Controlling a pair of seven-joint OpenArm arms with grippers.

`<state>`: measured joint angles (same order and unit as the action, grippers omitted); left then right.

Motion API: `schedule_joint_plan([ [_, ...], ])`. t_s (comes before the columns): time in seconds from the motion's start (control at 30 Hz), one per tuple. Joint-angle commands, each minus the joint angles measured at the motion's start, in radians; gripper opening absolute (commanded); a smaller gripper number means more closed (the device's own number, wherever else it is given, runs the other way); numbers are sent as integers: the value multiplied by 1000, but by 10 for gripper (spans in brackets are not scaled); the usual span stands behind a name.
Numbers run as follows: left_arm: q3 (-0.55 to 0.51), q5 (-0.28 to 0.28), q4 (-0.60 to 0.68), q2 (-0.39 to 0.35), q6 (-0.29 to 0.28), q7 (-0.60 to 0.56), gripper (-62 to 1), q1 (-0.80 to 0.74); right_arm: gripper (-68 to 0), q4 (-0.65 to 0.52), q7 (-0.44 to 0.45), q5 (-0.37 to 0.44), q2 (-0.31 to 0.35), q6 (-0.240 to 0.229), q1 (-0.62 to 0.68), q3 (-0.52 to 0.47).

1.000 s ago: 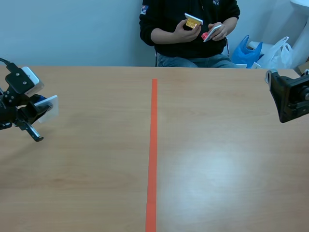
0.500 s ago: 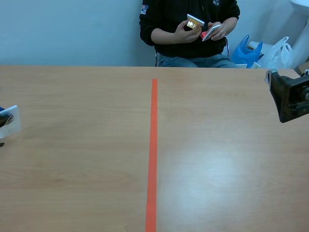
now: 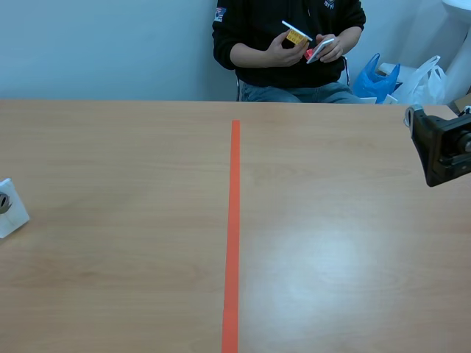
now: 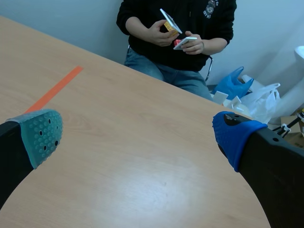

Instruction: Sort the leaf by its shape. The table is split by an orange tape line. A compound leaf with several leaflets goes to the left side, a simple leaf with one blade goes to the right side. Return to the home posture when a red brick is placed on the table.

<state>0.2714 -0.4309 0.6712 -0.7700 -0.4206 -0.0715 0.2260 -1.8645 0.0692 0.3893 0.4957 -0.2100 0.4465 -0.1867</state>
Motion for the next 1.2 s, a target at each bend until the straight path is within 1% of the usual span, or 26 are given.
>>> schedule_joint_plan([
  [0.0, -19, -8, 16, -14, 0, -15, -504, 10, 4, -24, 18, 0, 14, 3, -22, -3],
  [0.1, -19, -36, 16, -12, 15, -15, -501, 6, 4, -24, 16, 0, 14, 3, -28, -3],
  [0.13, -19, -42, 16, -11, 18, -15, -484, 6, 4, -24, 16, 0, 14, 3, -28, -3],
  [0.17, -19, -42, 16, -11, 18, -16, -448, 6, 4, -24, 16, 0, 14, 3, -28, -3],
  [0.27, -20, -42, 16, -11, 18, -22, -297, 6, 4, -24, 16, 0, 14, 3, -28, -3],
  [0.3, -20, -42, 16, -11, 17, -23, -257, 6, 4, -24, 16, 0, 14, 3, -28, -3],
  [0.37, -20, -42, 17, -10, 17, -25, -212, 6, 4, -24, 16, 0, 14, 3, -28, -3],
  [0.43, -20, -42, 17, -8, 17, -31, -193, 6, 4, -24, 16, 0, 14, 3, -28, -3],
  [0.5, -20, -42, 17, -9, 17, -37, -160, 6, 4, -24, 15, 0, 14, 3, -28, -3],
  [0.6, -25, -41, 26, -9, 18, -38, -71, 6, 4, -24, 15, 0, 14, 3, -28, -3],
  [0.7, -63, -40, 42, -9, 19, -44, 11, 6, 4, -24, 15, -1, 14, 3, -28, -3],
  [0.8, -119, -21, 73, -10, 17, -42, 14, 3, 4, -24, 15, -1, 14, 3, -28, -3],
  [0.9, -169, 8, 141, -10, 0, -31, 14, -24, 4, -24, 14, -5, 14, 3, -28, -3],
  [0.97, -197, 10, 214, -9, -10, -14, 14, -64, 4, -24, 14, -15, 14, 3, -28, -3],
  [1.07, -256, 58, 341, 8, -13, -4, 14, -146, 4, -24, 15, -20, 14, 3, -28, -3],
  [1.17, -330, 58, 467, 48, -12, 2, 14, -243, 4, -24, 15, -21, 14, 3, -28, -3],
])
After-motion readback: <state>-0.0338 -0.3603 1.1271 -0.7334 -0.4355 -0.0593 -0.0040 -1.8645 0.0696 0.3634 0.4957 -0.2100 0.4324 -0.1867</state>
